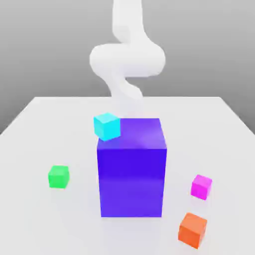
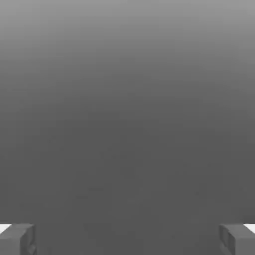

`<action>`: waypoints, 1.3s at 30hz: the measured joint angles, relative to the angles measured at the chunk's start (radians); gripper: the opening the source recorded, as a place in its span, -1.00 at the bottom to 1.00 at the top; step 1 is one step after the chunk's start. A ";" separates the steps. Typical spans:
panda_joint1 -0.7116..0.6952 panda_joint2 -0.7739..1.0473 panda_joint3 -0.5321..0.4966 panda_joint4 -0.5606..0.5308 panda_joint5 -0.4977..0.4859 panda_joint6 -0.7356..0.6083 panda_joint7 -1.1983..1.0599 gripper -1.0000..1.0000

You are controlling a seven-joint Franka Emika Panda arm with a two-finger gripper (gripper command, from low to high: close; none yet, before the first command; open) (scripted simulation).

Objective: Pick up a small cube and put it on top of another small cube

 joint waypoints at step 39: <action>0.461 0.848 0.121 -0.472 -0.094 0.595 -0.238 -1.00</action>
